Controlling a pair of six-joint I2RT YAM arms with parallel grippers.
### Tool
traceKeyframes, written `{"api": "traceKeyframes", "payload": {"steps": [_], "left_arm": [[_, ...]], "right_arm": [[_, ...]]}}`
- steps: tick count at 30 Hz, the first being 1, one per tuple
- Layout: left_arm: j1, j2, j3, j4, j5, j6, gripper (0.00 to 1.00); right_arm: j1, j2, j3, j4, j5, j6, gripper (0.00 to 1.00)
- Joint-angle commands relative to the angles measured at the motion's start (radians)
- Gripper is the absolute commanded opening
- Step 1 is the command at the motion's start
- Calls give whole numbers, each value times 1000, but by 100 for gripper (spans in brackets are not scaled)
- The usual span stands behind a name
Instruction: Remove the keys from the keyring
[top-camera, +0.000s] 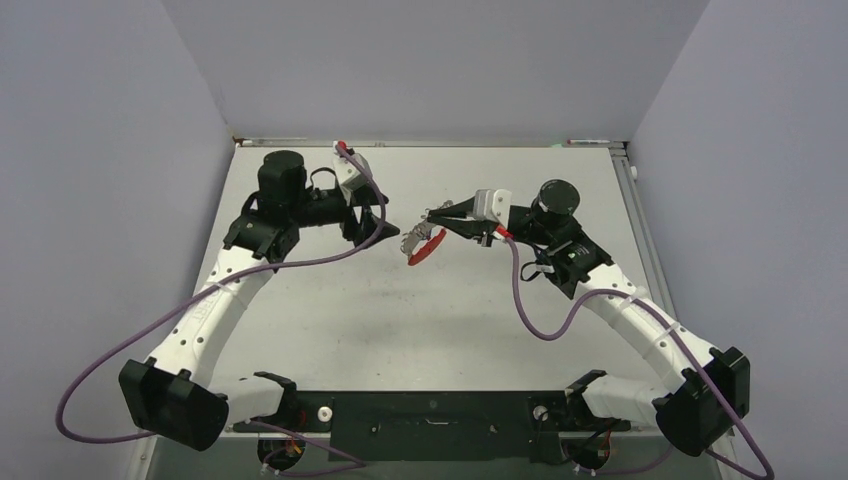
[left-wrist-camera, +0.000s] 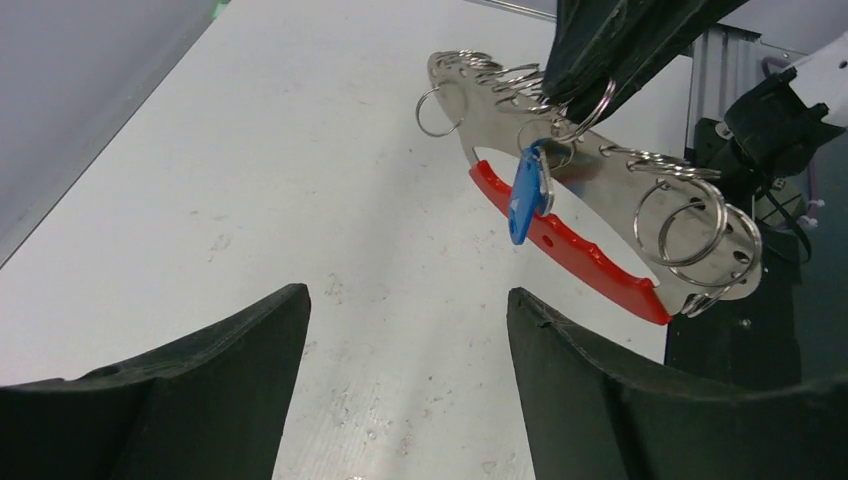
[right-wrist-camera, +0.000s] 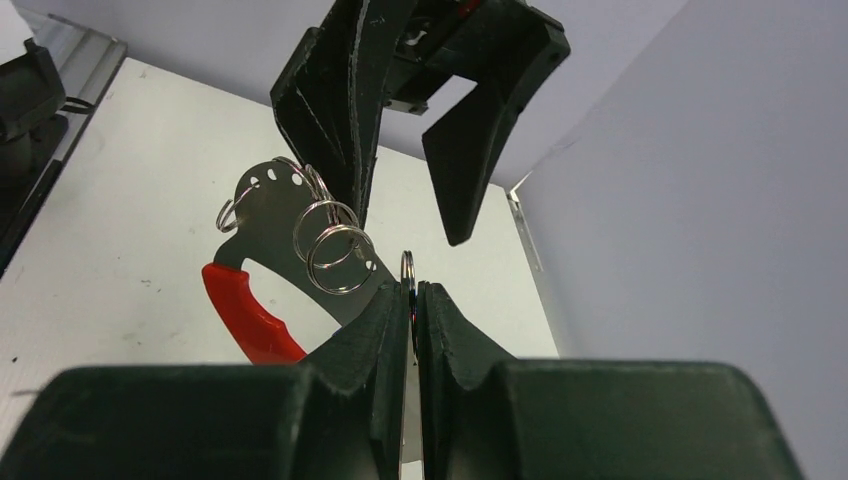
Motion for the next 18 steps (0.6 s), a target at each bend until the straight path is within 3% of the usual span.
{"api": "traceKeyframes", "payload": {"steps": [1,10,18], "left_arm": [[-55,-3,-9,81,91,80,70],[-170,0,-96,265,104,-25,71],[-174,2,-162,539,28,-248,53]], "right_arm": [[-4,-27,49,-23,-120,-120,5],[2,-2,102,-43,-160,-167,5],[5,14,123,-52,-172,-162,5]]}}
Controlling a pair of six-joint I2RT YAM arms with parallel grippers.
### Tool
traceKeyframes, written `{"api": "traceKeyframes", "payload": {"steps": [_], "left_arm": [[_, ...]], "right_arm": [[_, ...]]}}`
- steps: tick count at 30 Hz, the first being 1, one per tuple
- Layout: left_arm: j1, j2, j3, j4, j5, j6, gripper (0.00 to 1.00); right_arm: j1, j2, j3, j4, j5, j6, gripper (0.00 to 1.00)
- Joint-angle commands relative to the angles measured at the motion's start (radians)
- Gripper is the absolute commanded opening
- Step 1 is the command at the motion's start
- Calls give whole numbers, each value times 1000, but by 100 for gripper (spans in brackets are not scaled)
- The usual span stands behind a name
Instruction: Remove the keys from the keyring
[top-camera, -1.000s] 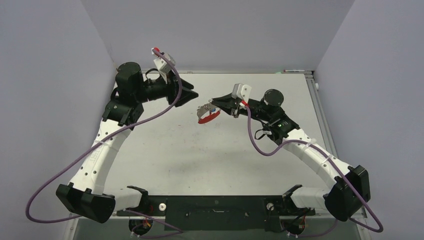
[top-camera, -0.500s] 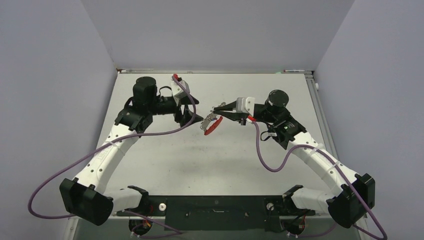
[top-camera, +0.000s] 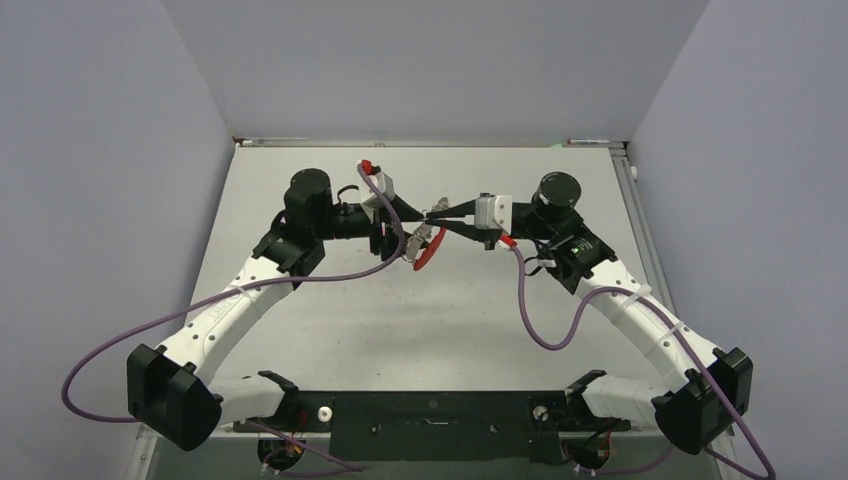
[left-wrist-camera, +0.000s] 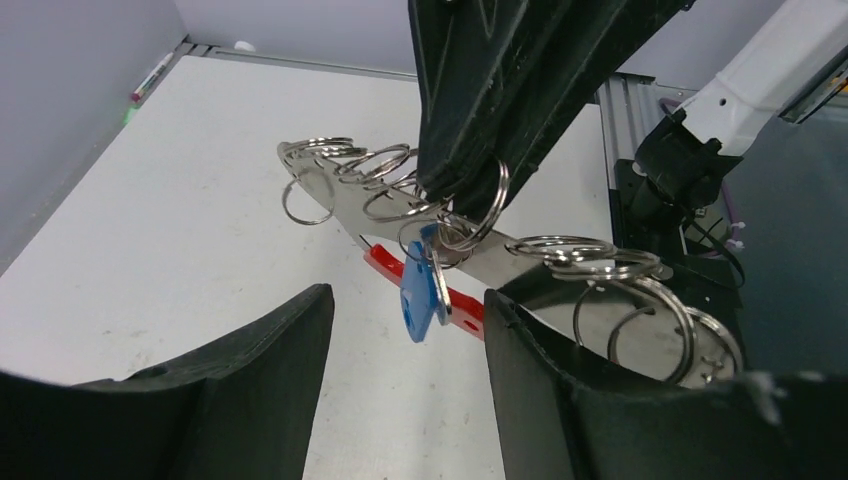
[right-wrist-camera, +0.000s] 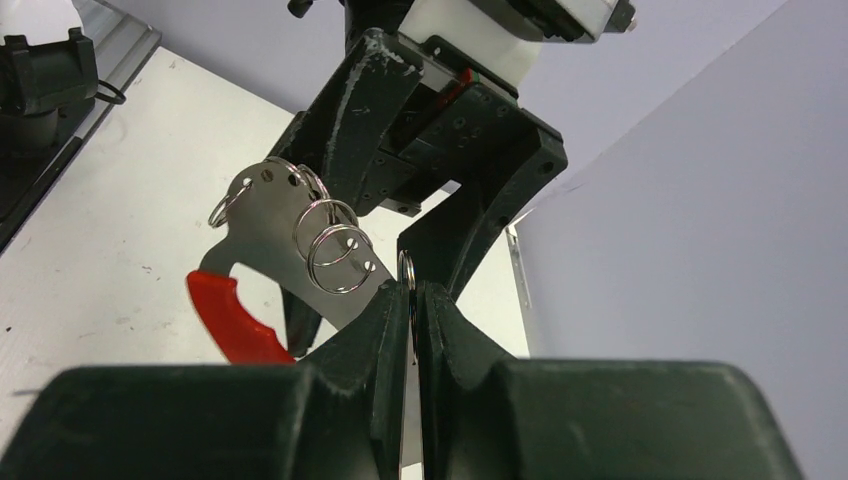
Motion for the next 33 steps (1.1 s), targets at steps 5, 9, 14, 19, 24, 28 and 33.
{"api": "traceKeyframes", "payload": {"steps": [5,9,14,19,24,28,33], "left_arm": [[-5,-13,-32,257,-48,-180,46],[-5,-14,-44,256,-39,-174,24],[8,-55,-36,136,-60,-61,0],[22,-99,-10,45,-113,13,0],[14,-108,41,11,-165,28,0],[-3,-96,66,-1,-185,34,0],[-36,-95,84,-53,-263,82,0]], "right_arm": [[4,16,57,42,-65,-21,5],[3,16,56,51,-59,-12,5],[-32,1,52,27,-62,-14,5],[-83,-11,32,-46,-80,-58,5],[-96,-5,26,-100,-90,-105,5],[-89,7,28,-93,-96,-107,5],[-84,17,28,-100,-84,-99,5]]}}
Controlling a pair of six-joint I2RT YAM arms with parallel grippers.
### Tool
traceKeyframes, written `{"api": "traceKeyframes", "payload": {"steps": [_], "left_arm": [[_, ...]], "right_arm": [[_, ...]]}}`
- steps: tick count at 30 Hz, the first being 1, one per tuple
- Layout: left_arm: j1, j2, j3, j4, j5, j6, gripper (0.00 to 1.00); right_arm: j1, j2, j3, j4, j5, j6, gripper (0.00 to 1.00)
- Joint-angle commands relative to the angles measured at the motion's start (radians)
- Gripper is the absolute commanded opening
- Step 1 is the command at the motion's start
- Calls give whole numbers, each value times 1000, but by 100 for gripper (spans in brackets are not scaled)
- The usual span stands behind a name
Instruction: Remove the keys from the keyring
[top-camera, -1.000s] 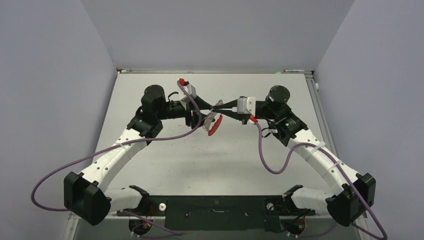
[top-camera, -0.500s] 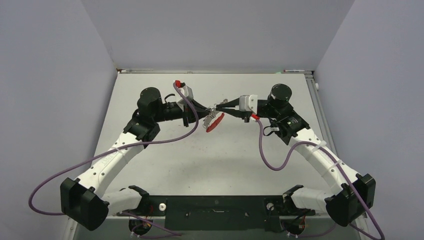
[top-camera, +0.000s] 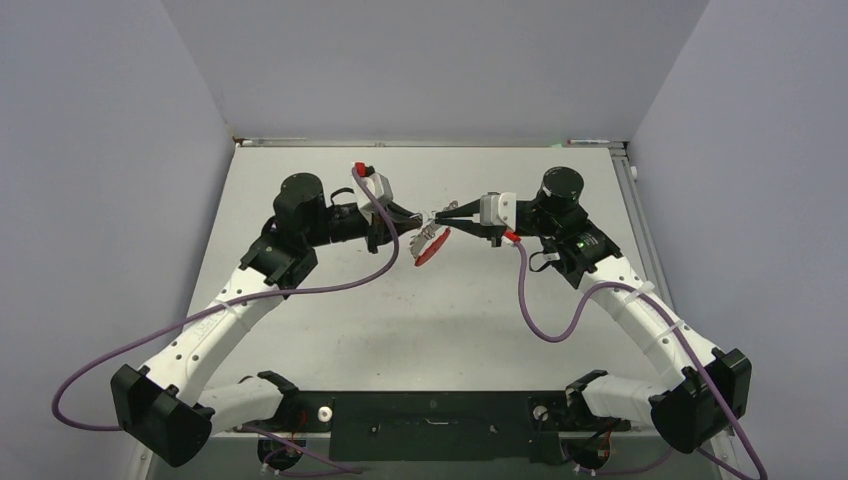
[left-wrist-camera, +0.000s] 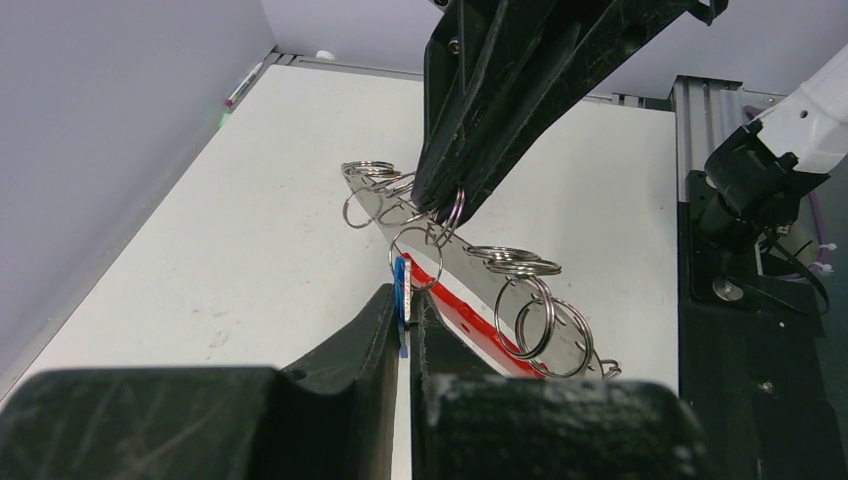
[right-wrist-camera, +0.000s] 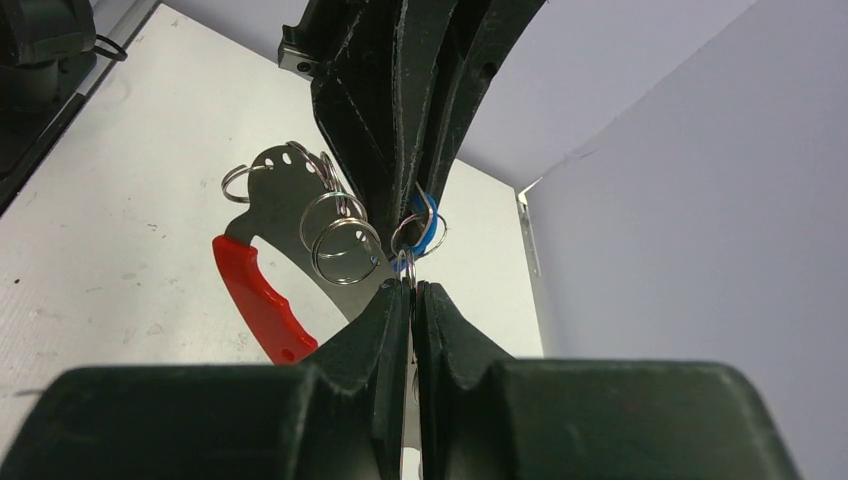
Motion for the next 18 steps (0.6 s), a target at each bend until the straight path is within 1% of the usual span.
{"api": "traceKeyframes", "payload": {"steps": [1,2,5,7,11,15,18], "left_arm": [[-16,-10,76,-31,-104,59,0],[-21,-9,82,-37,-112,66,0],[-34,-7,94,-57,-137,86,0],[-38,-7,94,-61,-155,95,0],[-38,-3,102,-86,-165,113,0],[-38,-2,106,-109,-167,138,0],[-38,2,114,-126,-171,145,0]], "right_arm": [[-12,3,17,-4,-30,-23,7],[-12,4,14,-9,-25,-23,10],[-13,4,4,-28,-13,-24,15],[-15,5,1,-47,-3,-23,21],[-24,8,1,-65,13,15,25],[-29,7,5,-61,35,101,31],[-30,11,13,-11,57,243,32]]}}
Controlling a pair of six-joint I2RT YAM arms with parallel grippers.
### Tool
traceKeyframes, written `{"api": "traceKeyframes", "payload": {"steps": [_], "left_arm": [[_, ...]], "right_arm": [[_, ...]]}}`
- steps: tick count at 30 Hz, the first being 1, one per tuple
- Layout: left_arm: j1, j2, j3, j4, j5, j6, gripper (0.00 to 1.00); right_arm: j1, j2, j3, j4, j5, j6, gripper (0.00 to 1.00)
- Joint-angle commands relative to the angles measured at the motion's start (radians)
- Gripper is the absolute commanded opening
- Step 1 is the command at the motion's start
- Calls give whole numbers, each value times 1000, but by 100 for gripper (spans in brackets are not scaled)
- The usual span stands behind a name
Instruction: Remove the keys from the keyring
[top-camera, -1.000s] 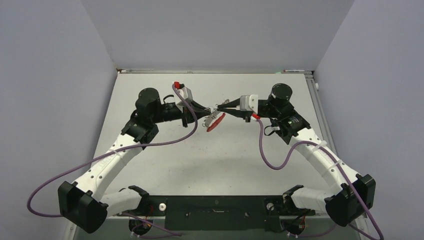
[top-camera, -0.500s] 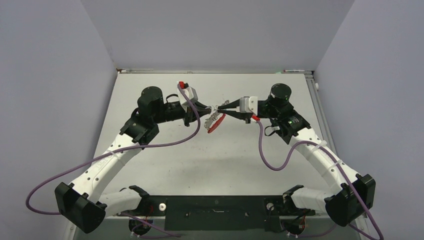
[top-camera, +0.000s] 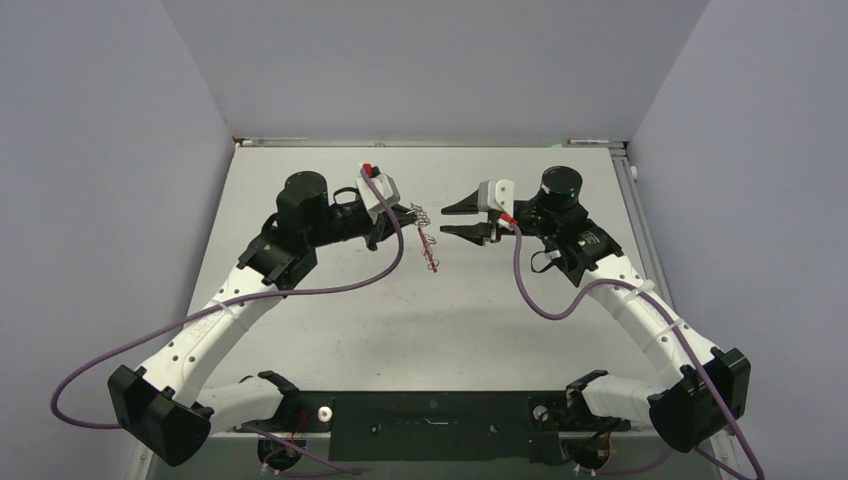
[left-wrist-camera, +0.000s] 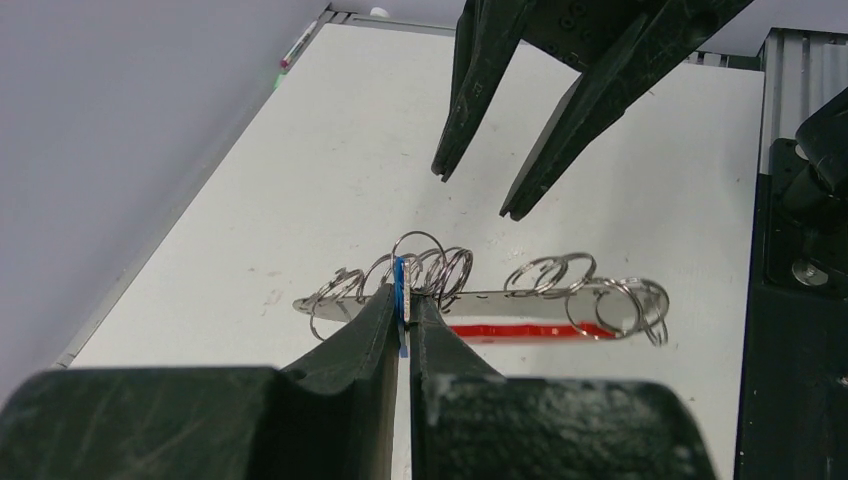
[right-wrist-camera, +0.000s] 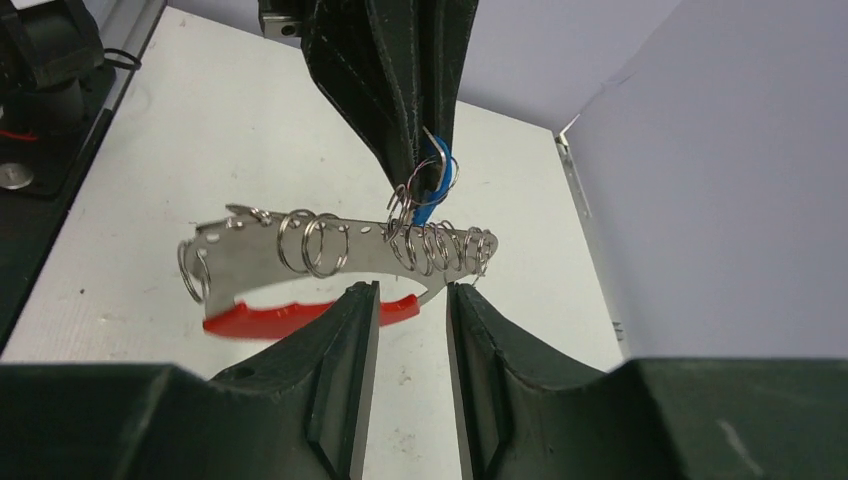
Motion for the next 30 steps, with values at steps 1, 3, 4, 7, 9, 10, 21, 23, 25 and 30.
{"api": "traceKeyframes", "payload": {"steps": [1,3,4,7,9,10,21,23,25,30], "left_arm": [[-5,3,71,-8,-22,30,0],[-5,8,79,-17,-27,29,0],[-5,11,82,-18,-29,29,0],[-15,20,97,-36,-39,37,0],[-21,24,101,-41,-43,45,0],[-26,26,101,-40,-47,49,0],[-34,40,120,-45,-76,34,0],[-34,41,122,-45,-82,25,0],[-34,43,126,-47,-95,17,0],[-34,42,123,-38,-92,12,0]], "right_arm": [[-8,9,18,88,18,204,32],[-8,18,37,101,29,276,32],[-7,26,52,100,33,309,32],[3,57,114,51,43,354,32],[7,83,165,-26,46,348,32],[9,96,190,-56,47,344,32],[55,159,350,-341,67,124,31],[59,164,370,-396,76,73,31],[63,173,394,-449,85,24,33],[91,197,425,-489,145,15,33]]}}
